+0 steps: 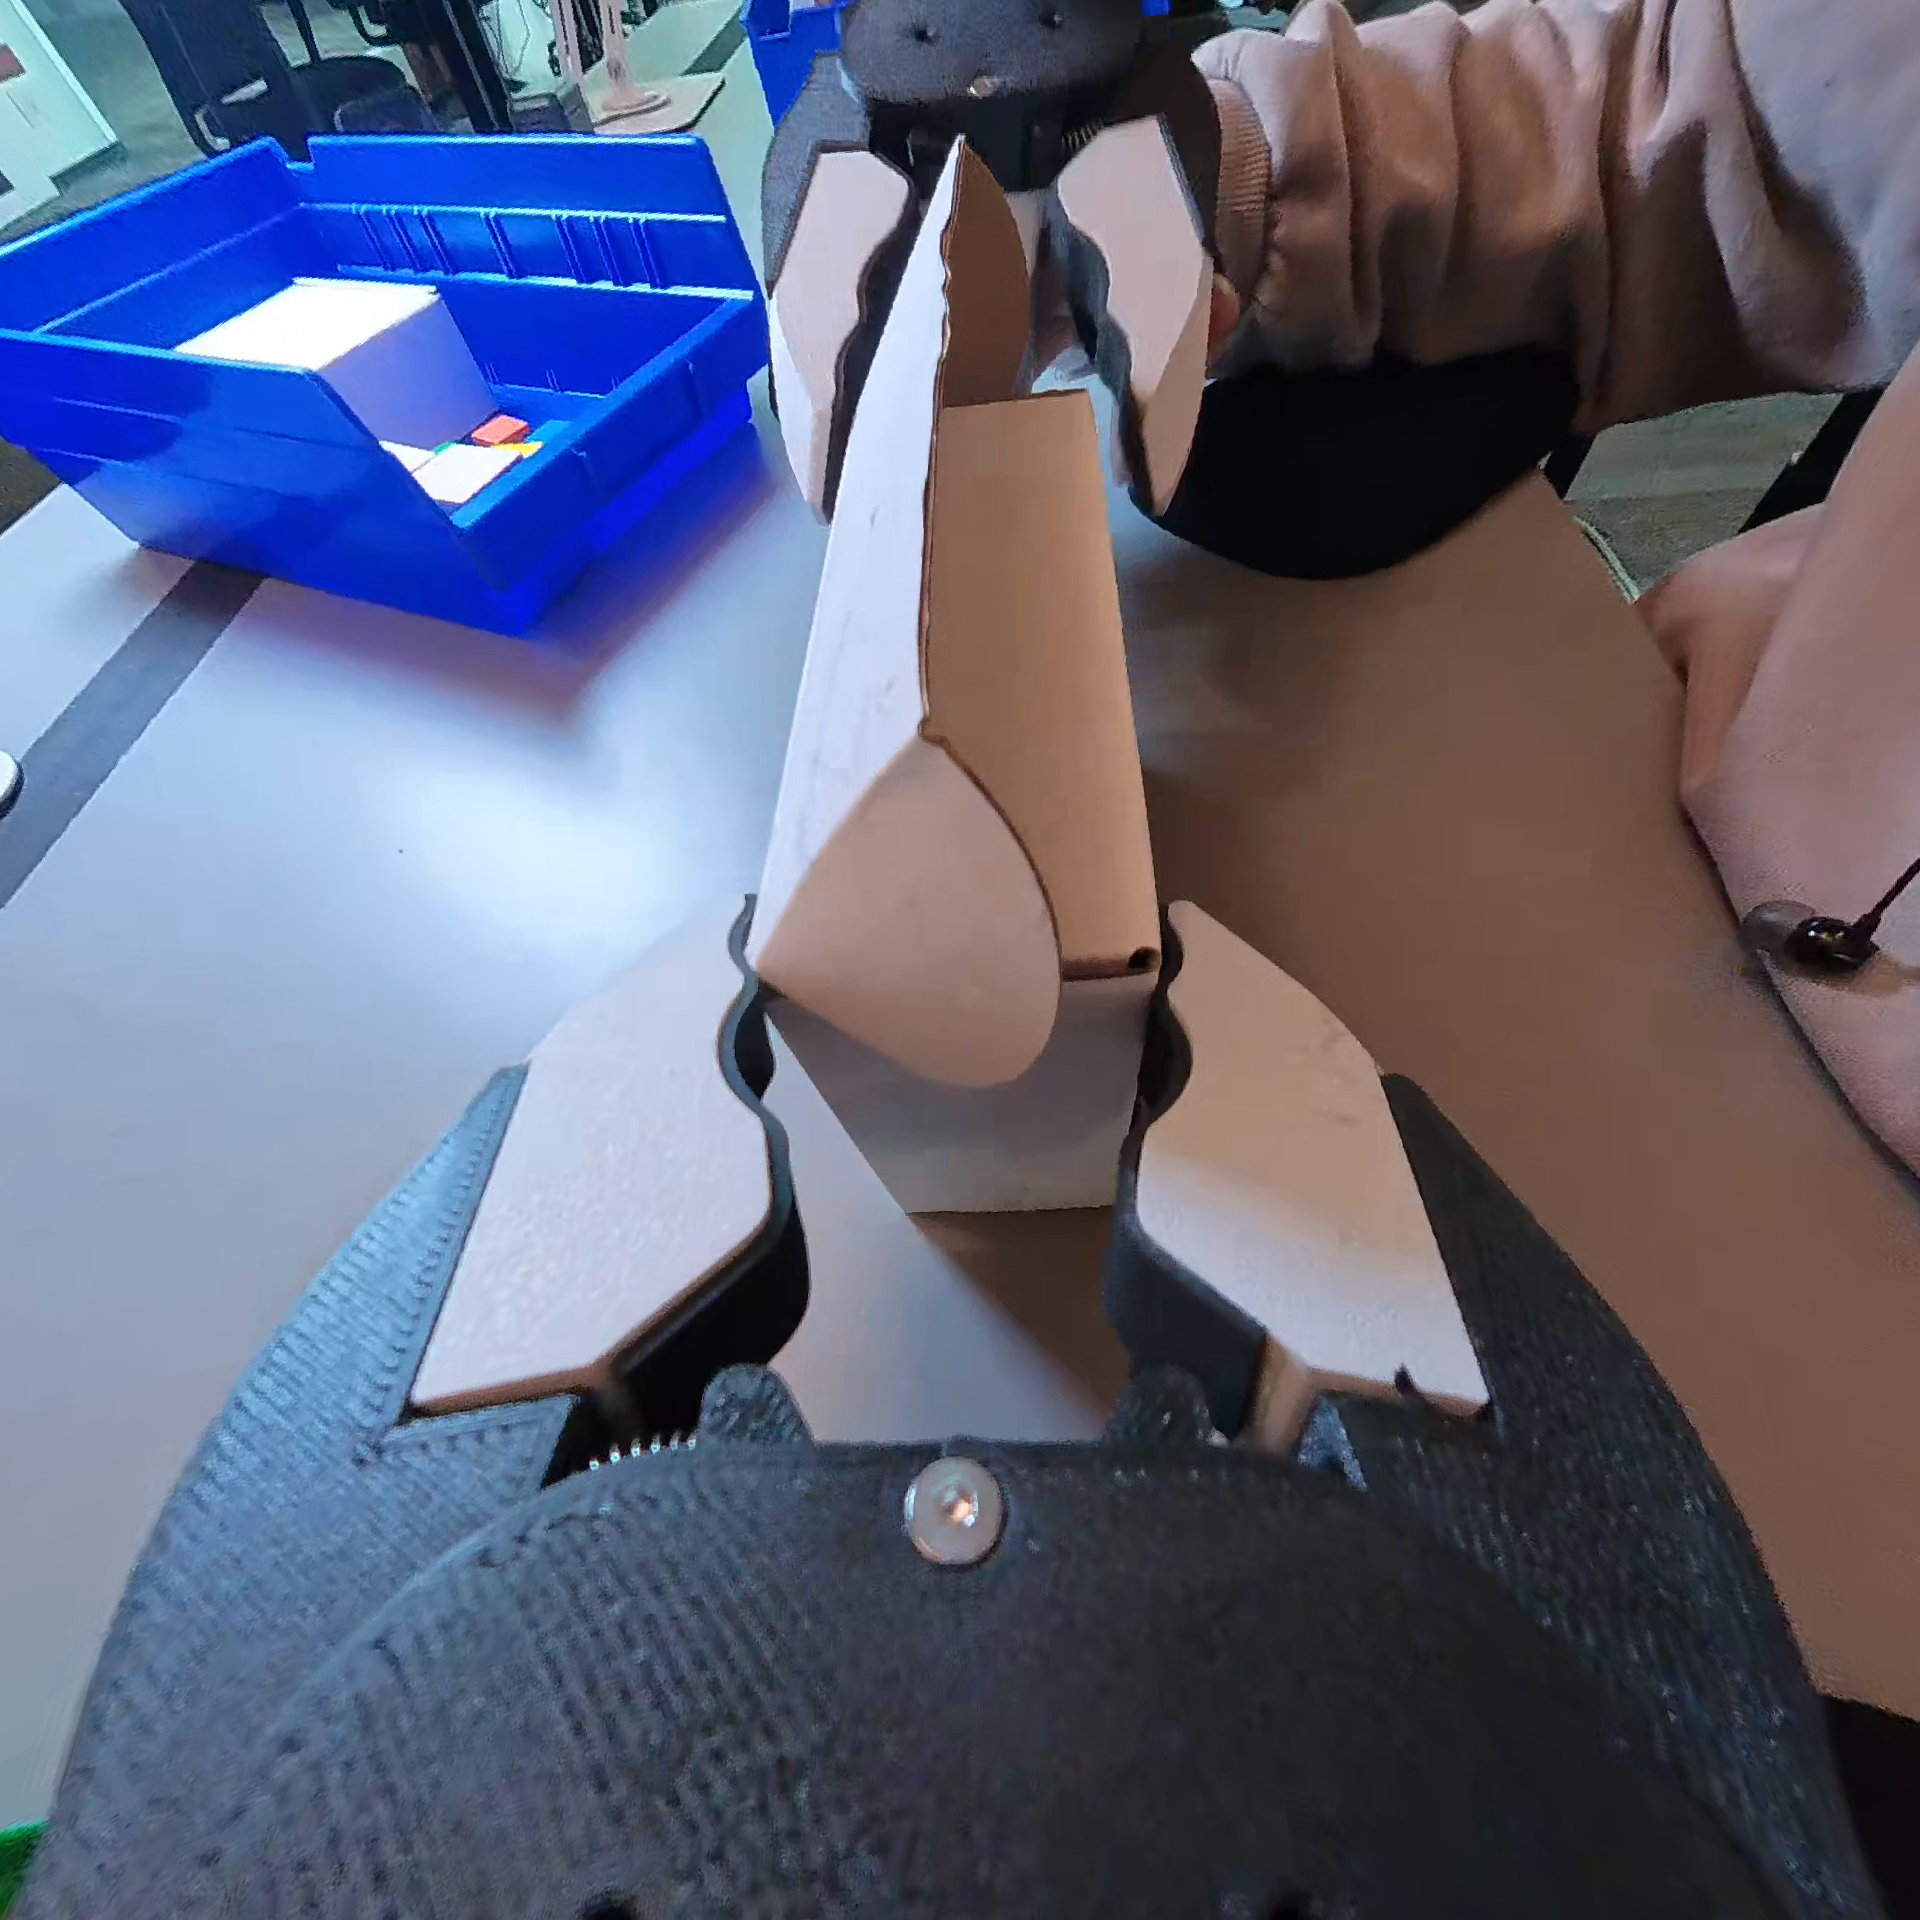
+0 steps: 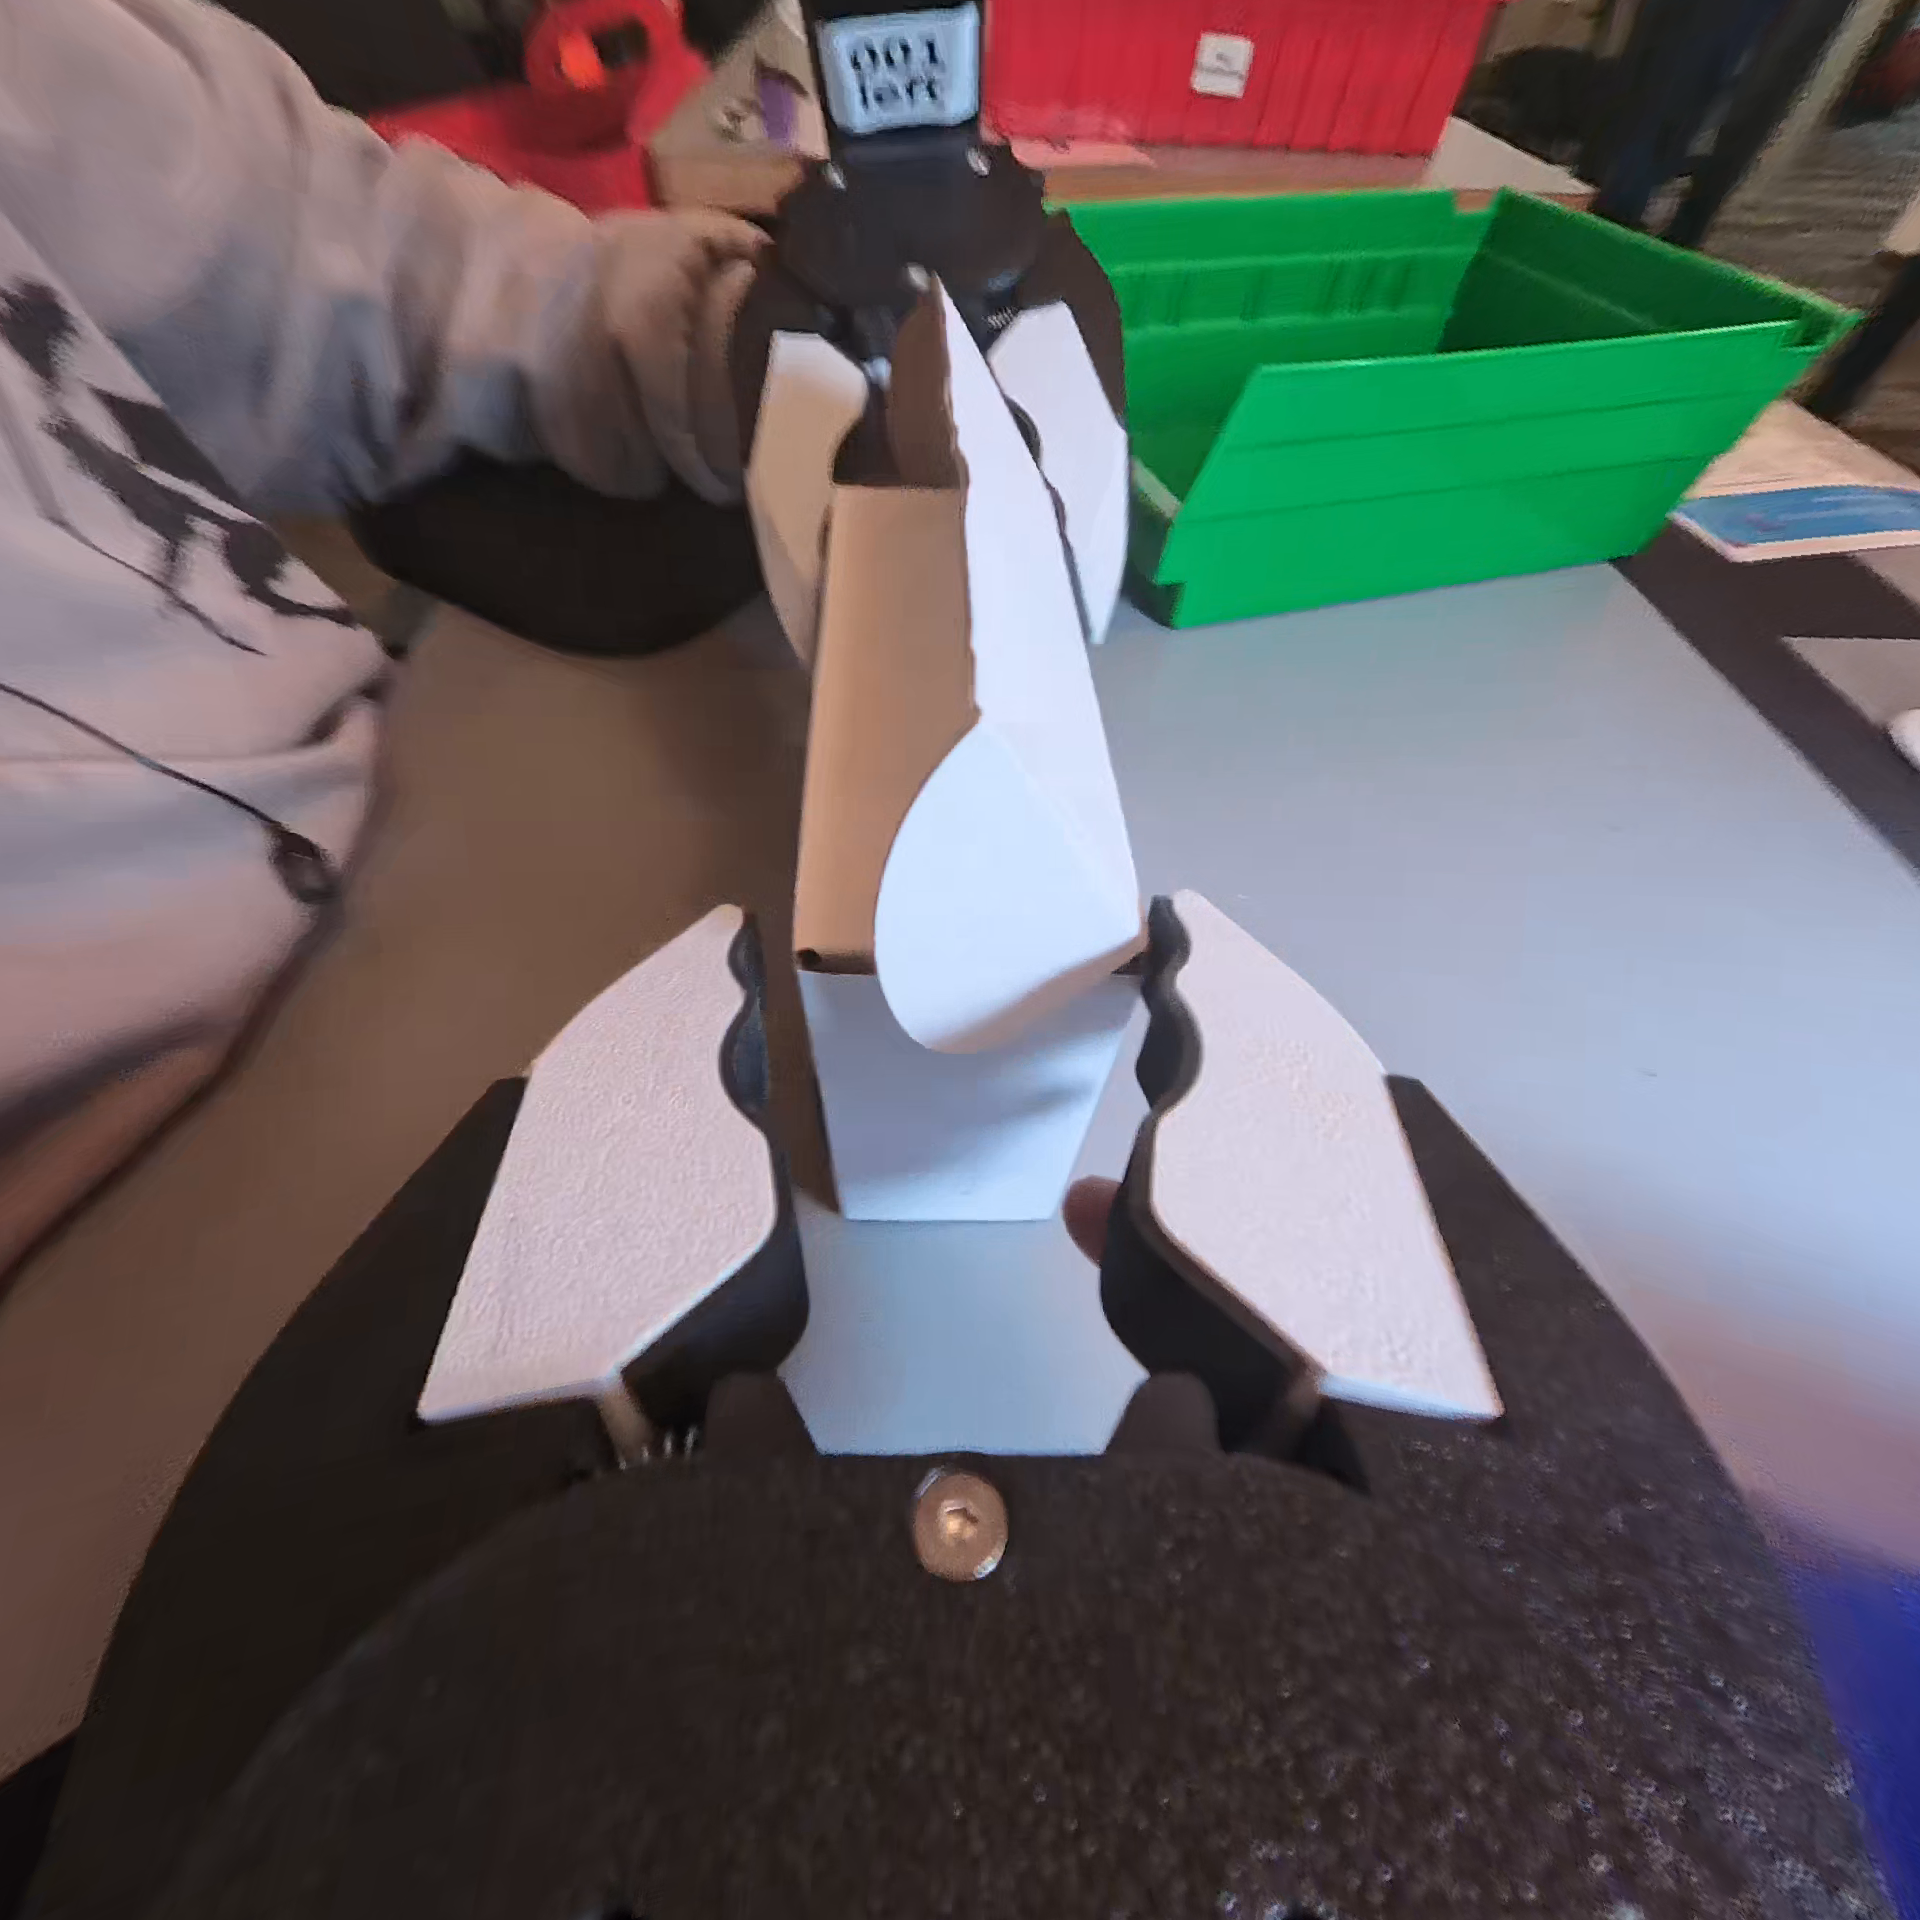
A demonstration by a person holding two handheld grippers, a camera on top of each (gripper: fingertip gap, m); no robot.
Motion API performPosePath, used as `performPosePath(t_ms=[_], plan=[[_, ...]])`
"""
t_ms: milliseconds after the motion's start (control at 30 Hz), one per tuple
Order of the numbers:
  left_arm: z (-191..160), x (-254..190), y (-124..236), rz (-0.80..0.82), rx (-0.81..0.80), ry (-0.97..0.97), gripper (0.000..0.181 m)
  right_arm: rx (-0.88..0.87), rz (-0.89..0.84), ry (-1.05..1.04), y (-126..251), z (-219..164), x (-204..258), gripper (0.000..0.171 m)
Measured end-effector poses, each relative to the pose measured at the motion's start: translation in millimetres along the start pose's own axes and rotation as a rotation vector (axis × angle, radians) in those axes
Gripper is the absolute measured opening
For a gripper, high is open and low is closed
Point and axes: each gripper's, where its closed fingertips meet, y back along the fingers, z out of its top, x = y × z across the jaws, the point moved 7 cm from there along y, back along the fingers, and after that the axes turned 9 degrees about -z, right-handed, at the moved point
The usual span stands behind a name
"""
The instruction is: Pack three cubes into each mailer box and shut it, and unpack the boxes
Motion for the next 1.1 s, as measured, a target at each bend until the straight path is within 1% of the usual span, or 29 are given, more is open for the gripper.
performPosePath(t_ms=[67,133,200,267,367,400,467,567,667,800,833,933,1100], plan=[[0.2,-0.7,0.0,-0.003,0.002,0.001,0.07,-0.041,0.089,-0.076,10.4,4.6,-2.2,0.073],[0.2,-0.7,-0.1,-0.01,0.001,-0.002,0.07,-0.082,0.181,-0.156,25.3,10.0,-9.9,0.07],[0.4,-0.5,-0.5,-0.014,-0.002,-0.003,0.07,-0.099,0.21,-0.187,35.7,13.2,-20.8,0.066],[0.3,-0.2,-0.3,-0.019,-0.001,-0.003,0.07,-0.085,0.213,-0.164,37.9,16.6,-27.0,0.064],[0.0,-0.1,0.1,-0.03,-0.003,-0.003,0.069,0.015,0.19,-0.012,25.4,19.3,-24.5,0.061],[0.1,0.0,0.2,-0.032,0.001,-0.004,0.069,0.018,0.195,0.014,21.0,22.3,-23.3,0.057],[0.7,0.5,0.0,-0.028,0.016,0.004,0.069,0.031,0.237,0.043,14.7,25.6,-20.9,0.039],[0.8,0.2,2.1,-0.011,0.053,0.006,0.07,0.011,0.281,-0.06,12.1,28.8,-25.4,0.037],[1.5,-0.2,2.2,0.009,0.075,0.019,0.07,-0.007,0.301,-0.266,10.0,27.1,-32.0,0.036],[2.4,0.8,1.9,0.041,0.083,0.063,0.07,-0.015,0.26,-0.52,7.2,25.7,-40.4,0.034],[2.2,-0.3,1.7,0.044,0.088,0.052,0.07,-0.03,0.272,-0.515,7.9,24.5,-37.8,0.034],[1.9,-2.4,1.5,0.031,0.081,0.043,0.07,-0.068,0.252,-0.345,11.1,22.3,-29.0,0.035],[1.9,-0.9,1.8,0.027,0.076,0.059,0.07,-0.052,0.23,-0.24,11.3,22.3,-28.0,0.036]])
